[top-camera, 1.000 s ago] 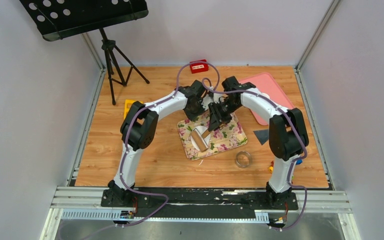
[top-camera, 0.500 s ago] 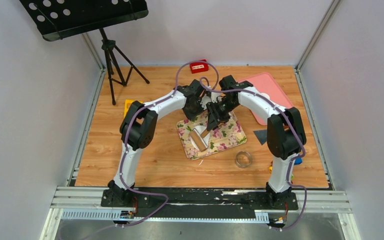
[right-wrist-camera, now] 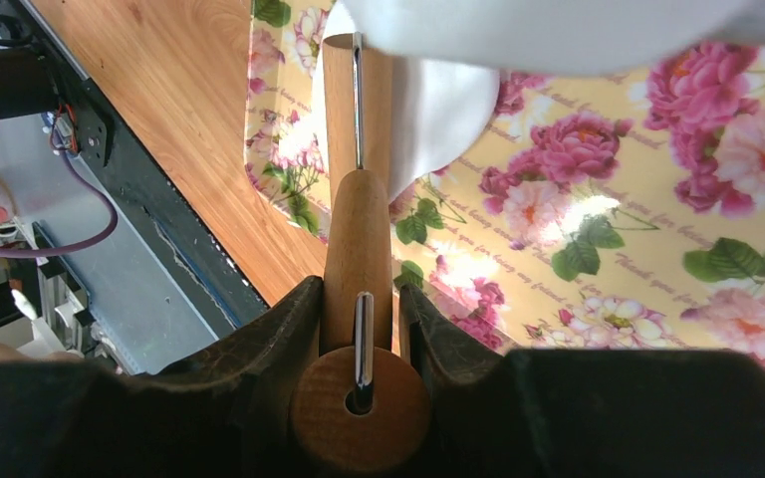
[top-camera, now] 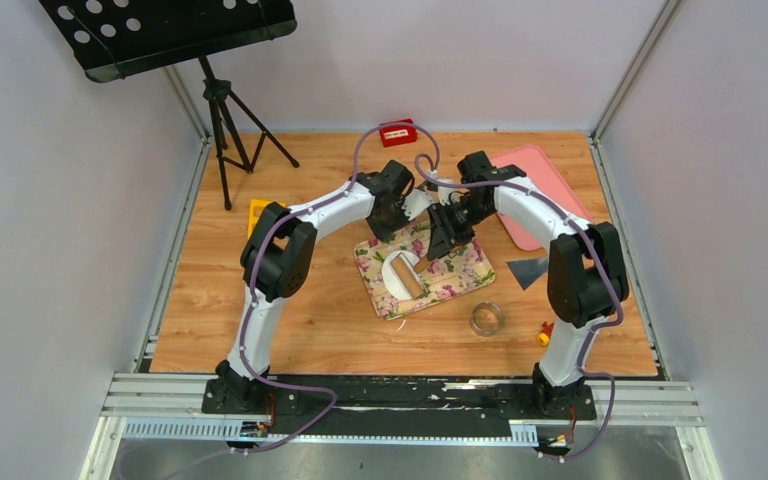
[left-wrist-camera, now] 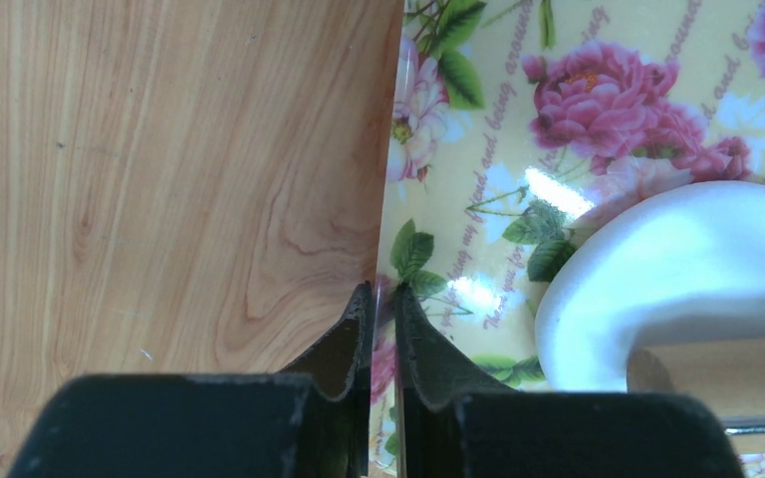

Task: Roll out the dumpling wrappers from the dough
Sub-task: Flatten out the dough on the work surface.

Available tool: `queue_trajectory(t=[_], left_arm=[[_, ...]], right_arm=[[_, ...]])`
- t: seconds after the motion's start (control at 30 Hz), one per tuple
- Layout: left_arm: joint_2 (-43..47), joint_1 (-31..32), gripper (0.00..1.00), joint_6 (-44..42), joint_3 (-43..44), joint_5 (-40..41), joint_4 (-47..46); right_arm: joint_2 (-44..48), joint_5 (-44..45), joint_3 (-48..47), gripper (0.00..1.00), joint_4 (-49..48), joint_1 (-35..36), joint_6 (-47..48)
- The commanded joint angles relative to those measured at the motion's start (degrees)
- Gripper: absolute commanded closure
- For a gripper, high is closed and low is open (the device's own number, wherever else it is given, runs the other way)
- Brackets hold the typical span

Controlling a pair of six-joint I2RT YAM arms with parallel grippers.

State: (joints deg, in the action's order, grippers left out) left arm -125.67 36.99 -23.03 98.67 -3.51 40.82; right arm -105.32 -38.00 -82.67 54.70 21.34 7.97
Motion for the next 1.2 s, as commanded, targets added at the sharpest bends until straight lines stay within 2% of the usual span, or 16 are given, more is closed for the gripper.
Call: queue_trajectory(t=[0.0, 0.1, 0.4, 0.73, 0.8, 1.0, 1.17], left_arm=[[-3.1, -0.3, 1.00, 1.0, -1.8, 0.4, -1.3], [-3.2, -0.3, 1.00, 1.0, -1.8, 0.6, -1.4], [-4.2, -0.3, 1.00, 1.5, -0.6, 0.3, -0.8], [-4.4, -0.3, 1.00, 2.6, -0.3, 1.4, -0.9], [-4.6, -0.4, 1.00, 4.0, -0.1, 3.2, -1.2], [-5.8, -2.4, 1.00, 10.6, 0.6, 6.9, -1.2], [-5.2, -3.7, 1.00, 15.0, -0.7, 8.2, -2.6]], right_arm=[[2.1, -4.0, 0.7, 1.00, -1.7, -0.8, 3.1], [2.7, -8.1, 0.6, 1.00, -1.4, -0.2, 5.2], [1.5, -4.6, 0.0, 1.00, -1.6, 4.8, 6.2], [0.0, -2.8, -3.1, 1.00, -1.4, 5.7, 2.8], [0.9, -2.0, -4.2, 1.00, -1.1, 4.8, 1.3], [6.0, -9.2, -7.9, 1.00, 0.0, -3.0, -0.1], [6.7, -12.0, -7.6, 1.00, 1.0, -4.6, 0.0]])
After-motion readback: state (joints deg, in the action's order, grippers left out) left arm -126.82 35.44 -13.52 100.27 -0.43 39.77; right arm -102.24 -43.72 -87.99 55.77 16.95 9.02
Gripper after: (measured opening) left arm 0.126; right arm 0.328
